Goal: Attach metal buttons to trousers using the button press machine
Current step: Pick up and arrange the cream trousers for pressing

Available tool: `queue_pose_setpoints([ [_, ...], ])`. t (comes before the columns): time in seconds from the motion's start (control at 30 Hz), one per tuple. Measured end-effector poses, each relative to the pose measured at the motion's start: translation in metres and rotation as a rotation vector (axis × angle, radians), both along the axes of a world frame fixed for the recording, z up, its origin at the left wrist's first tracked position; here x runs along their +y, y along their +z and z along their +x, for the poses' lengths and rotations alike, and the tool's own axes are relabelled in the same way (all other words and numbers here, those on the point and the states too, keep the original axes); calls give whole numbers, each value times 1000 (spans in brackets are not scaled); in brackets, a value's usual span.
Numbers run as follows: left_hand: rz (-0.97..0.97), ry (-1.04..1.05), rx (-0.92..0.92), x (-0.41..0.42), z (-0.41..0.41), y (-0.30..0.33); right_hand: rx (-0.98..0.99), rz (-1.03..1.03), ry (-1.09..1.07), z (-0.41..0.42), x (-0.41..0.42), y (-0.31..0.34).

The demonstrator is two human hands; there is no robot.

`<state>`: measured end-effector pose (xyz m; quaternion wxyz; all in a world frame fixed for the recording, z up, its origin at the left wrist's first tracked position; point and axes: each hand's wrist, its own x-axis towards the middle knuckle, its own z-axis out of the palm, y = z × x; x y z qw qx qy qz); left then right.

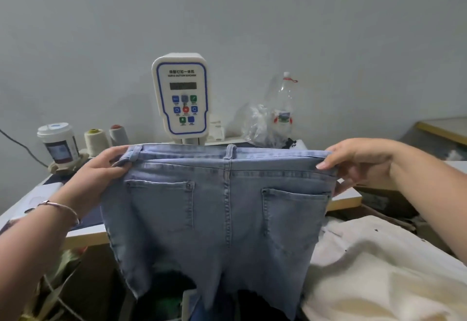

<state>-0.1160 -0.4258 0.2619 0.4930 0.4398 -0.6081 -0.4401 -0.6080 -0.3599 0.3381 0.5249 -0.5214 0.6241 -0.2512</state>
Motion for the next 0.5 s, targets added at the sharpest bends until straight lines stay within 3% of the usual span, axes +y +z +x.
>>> queue_pose_setpoints([
  [0.1, 65, 70, -6, 5, -1, -4, -135, 3, 6, 3, 0, -2],
  [0.33, -37, 26, -38, 31, -24, 6, -134, -205, -190, 9, 19, -9],
  [0.43, -86, -70, -14, 41, -49, 19, -32, -426, -376, -1, 47, -4],
  [0.5, -127, -145, 88, 46, -76, 33, 158, -631, -505, -11, 75, 3],
])
